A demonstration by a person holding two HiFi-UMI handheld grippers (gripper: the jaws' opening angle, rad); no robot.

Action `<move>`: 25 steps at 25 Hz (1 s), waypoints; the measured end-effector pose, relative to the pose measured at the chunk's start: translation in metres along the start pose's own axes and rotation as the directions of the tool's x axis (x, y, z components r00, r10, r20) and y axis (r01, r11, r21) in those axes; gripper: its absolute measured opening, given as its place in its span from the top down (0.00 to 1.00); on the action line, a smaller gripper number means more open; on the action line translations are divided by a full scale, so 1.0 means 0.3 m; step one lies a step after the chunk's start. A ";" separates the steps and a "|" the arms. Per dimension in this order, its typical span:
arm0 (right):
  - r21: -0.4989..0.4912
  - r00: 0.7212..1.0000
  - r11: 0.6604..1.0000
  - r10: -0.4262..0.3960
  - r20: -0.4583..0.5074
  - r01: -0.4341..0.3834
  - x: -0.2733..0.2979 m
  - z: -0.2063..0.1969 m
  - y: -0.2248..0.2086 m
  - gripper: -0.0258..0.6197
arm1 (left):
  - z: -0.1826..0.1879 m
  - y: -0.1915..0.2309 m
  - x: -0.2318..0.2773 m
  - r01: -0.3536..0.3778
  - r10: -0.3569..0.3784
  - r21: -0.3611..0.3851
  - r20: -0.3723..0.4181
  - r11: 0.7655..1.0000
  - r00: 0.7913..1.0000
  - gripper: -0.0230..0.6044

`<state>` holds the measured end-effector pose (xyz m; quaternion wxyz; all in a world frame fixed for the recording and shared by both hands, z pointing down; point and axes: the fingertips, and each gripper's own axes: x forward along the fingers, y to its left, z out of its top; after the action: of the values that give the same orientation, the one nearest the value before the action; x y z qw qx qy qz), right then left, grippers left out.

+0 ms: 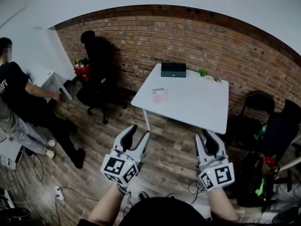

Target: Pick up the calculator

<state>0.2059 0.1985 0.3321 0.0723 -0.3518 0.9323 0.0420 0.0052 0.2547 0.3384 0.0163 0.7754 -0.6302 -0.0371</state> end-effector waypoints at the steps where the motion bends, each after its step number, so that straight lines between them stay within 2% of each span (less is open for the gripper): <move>1: 0.003 1.000 1.000 0.005 -0.004 -0.005 -0.007 -0.005 -0.012 0.77 | -0.010 -0.008 0.005 -0.006 0.006 -0.003 -0.005 1.000 1.000 0.64; 3: 0.003 1.000 1.000 0.015 -0.011 -0.015 -0.018 -0.014 -0.037 0.74 | -0.035 -0.027 0.016 -0.014 0.014 -0.014 -0.015 1.000 1.000 0.64; 9: 0.055 0.999 0.998 0.030 -0.041 -0.028 -0.019 -0.084 -0.126 0.75 | -0.108 -0.054 0.052 -0.043 0.041 -0.026 -0.058 0.999 0.997 0.64; 12: 0.077 0.999 0.996 0.040 -0.027 -0.038 0.003 -0.096 -0.148 0.75 | -0.146 -0.025 0.061 -0.050 0.046 -0.057 -0.077 0.997 0.996 0.64; 17: 0.084 0.999 0.996 0.026 -0.037 -0.023 0.100 -0.132 -0.175 0.75 | -0.226 0.091 0.107 -0.070 0.057 -0.106 -0.117 0.992 0.991 0.64; 22: 0.058 0.997 0.998 0.002 -0.075 0.003 0.259 -0.176 -0.198 0.75 | -0.284 0.243 0.249 -0.032 0.014 -0.129 -0.144 0.991 0.989 0.64; 25: 0.002 0.996 1.000 -0.015 -0.092 0.015 0.372 -0.184 -0.207 0.74 | -0.305 0.345 0.359 0.008 -0.029 -0.146 -0.138 0.989 0.990 0.64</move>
<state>0.1586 0.0724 0.3663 0.0300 -0.3602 0.9321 0.0239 -0.0667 0.1262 0.4330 0.1162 0.7786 -0.6159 -0.0287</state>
